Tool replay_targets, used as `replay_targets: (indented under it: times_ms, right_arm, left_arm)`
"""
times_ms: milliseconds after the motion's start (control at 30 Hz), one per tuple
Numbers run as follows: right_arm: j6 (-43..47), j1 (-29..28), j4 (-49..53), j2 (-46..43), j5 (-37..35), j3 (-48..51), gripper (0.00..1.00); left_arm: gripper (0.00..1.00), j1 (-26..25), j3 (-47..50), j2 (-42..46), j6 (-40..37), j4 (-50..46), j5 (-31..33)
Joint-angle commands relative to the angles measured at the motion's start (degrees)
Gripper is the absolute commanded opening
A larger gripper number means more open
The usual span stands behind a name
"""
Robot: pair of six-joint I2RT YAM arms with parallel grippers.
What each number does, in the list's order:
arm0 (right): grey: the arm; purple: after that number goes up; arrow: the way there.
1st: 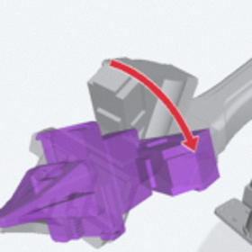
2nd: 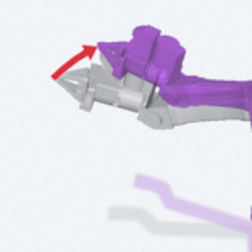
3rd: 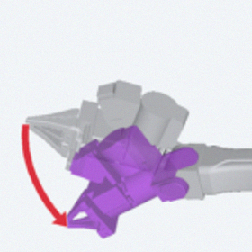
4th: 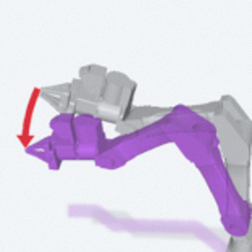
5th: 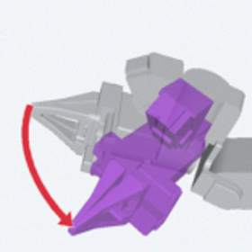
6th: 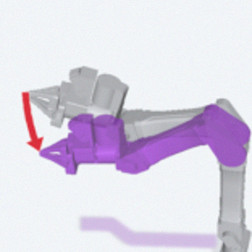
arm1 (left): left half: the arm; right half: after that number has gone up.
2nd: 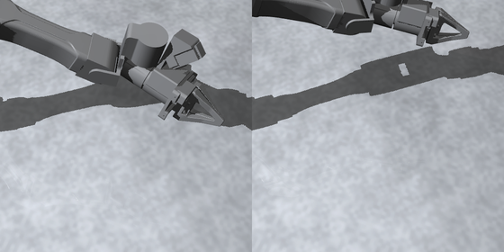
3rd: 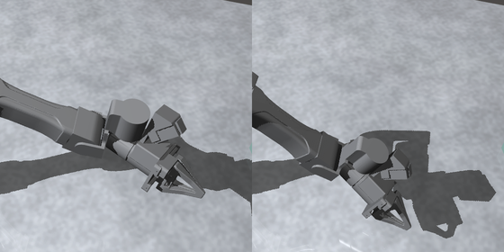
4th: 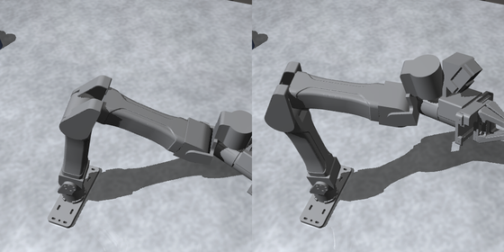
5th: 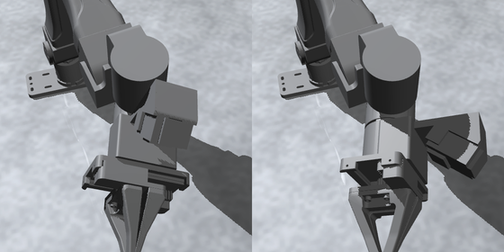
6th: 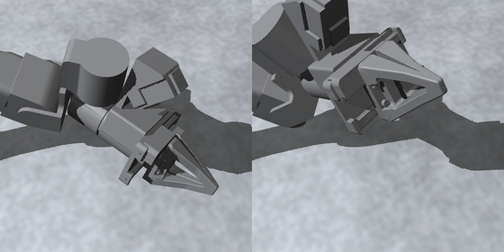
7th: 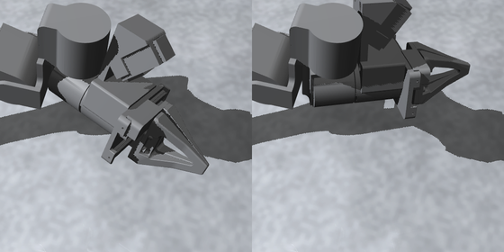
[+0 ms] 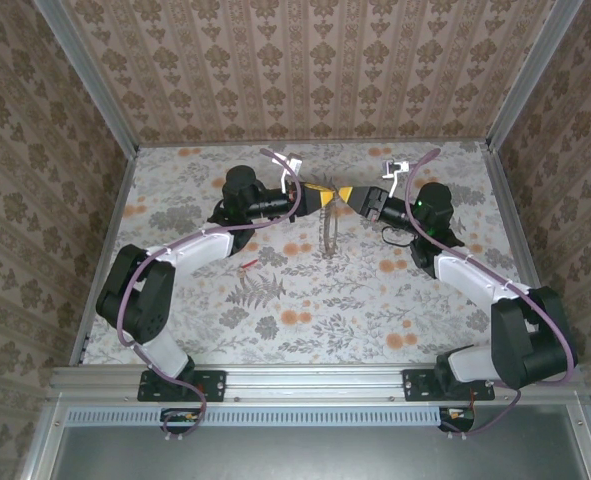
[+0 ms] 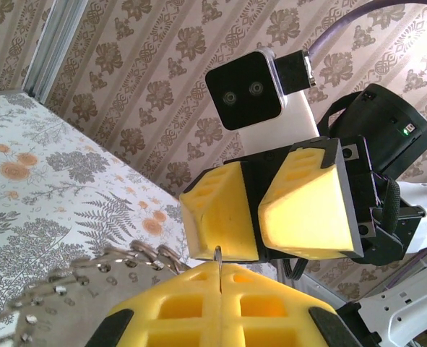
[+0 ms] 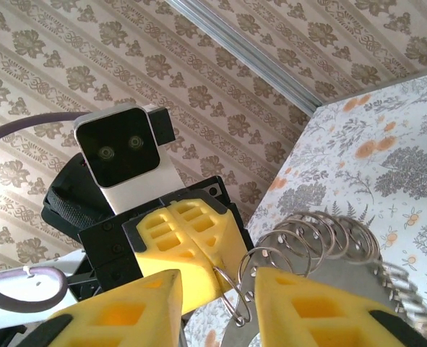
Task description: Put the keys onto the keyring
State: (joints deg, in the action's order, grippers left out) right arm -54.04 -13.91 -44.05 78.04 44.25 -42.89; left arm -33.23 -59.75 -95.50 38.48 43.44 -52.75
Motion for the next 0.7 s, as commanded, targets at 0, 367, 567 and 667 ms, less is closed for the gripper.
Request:
replay_targets:
  times_ms: [0, 367, 567, 667]
  right_arm:
    - [-0.3, -0.4, -2.9, -0.3, 1.3, 0.3, 0.31]
    - [-0.1, -1.3, -2.8, 0.7, 1.5, 0.6, 0.32]
    - [0.1, -1.9, -2.9, 1.2, 1.5, 1.0, 0.32]
    - [0.2, -1.8, -2.8, 1.2, 1.5, 1.3, 0.32]
  left_arm:
    - [0.0, 0.3, -1.6, 2.2, -1.3, 1.6, -1.3]
    - [0.0, 0.3, -1.9, 2.3, -1.0, 1.8, -1.4]
    - [0.0, 0.3, -2.0, 2.5, -0.9, 1.9, -1.4]
    - [0.0, 0.3, -2.0, 2.5, -0.9, 1.8, -1.4]
